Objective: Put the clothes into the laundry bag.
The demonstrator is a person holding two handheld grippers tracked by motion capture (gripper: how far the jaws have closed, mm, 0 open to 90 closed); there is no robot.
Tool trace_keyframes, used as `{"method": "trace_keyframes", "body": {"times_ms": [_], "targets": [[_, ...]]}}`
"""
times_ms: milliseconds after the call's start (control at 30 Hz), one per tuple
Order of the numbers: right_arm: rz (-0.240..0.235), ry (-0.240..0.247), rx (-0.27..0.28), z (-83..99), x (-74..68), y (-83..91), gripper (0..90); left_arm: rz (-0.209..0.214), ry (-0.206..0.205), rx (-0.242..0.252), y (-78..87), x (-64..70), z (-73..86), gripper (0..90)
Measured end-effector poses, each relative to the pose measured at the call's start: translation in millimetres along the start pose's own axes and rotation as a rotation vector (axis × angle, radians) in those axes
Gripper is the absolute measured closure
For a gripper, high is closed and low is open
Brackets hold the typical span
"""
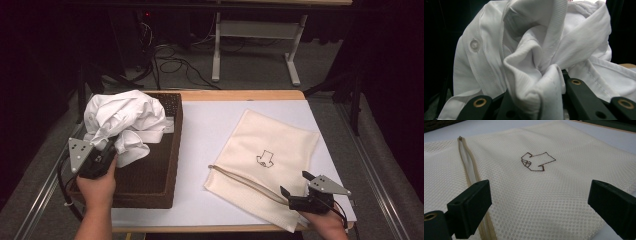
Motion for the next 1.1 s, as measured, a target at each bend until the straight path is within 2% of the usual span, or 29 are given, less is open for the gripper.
{"method": "trace_keyframes", "body": {"times_ms": [33,133,267,300,467,533,567,600,633,667,767,867,900,967,1100], "targets": [[0.001,-0.001,0.003,-0.2,0.4,0.1,5.6,-0.001,0.001,0.026,2.9,-0.1,-2.4,77.9],[0.002,-0.001,0.003,-0.2,1.0,0.0,5.6,0.005,-0.007,0.044,5.5,1.0,-5.5,77.9],[0.004,-0.007,0.003,-0.2,1.5,-0.1,5.8,-0.008,-0.027,0.075,9.6,3.9,-14.2,77.9],[0.002,-0.007,0.004,-0.4,1.3,-0.2,5.8,-0.011,-0.044,0.091,12.5,7.2,-18.9,77.9],[0.003,-0.008,0.005,-0.6,1.1,0.3,5.9,-0.001,-0.034,0.129,19.2,11.8,-32.7,77.9],[0.002,-0.013,0.005,-0.4,0.6,1.0,5.9,0.0,-0.042,0.147,22.5,14.8,-41.3,77.9],[0.001,-0.014,0.006,-0.5,0.5,1.2,5.9,0.005,-0.053,0.167,26.1,18.6,-51.0,77.9],[0.0,-0.015,0.007,-0.5,0.2,1.2,5.9,0.005,-0.053,0.167,26.1,18.6,-51.0,77.9],[0.0,-0.016,0.007,-0.5,0.2,1.2,5.9,0.016,-0.062,0.195,30.0,24.1,-62.3,78.0],[0.0,-0.016,0.007,-0.5,0.2,1.2,5.9,0.016,-0.062,0.195,30.0,24.1,-62.3,78.0],[-0.004,-0.016,0.008,-0.4,-0.3,0.7,6.0,0.031,-0.075,0.235,35.8,33.7,-79.5,78.0],[-0.006,-0.021,0.007,-0.3,-1.1,0.6,6.0,0.034,-0.083,0.255,39.0,38.5,-88.4,78.1],[-0.007,-0.019,0.009,-0.7,-1.5,0.4,6.0,0.047,-0.083,0.276,42.2,43.2,-97.4,78.1],[-0.007,-0.022,0.009,-0.7,-1.9,0.5,6.1,0.051,-0.087,0.281,44.1,45.5,-101.4,78.1],[-0.006,-0.014,0.011,-1.5,-2.5,0.6,6.1,0.064,-0.101,0.325,50.9,55.6,-118.5,78.1]]}}
Point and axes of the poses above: each handheld gripper's, and its own axes: y roughly backward along the jaws, z roughly out of its underside, x roughly to its right, the point moved 9 cm from there along -y, roughly forward along the jaws, and after that the axes turned 6 degrees about -x, right-handed, at the moved point
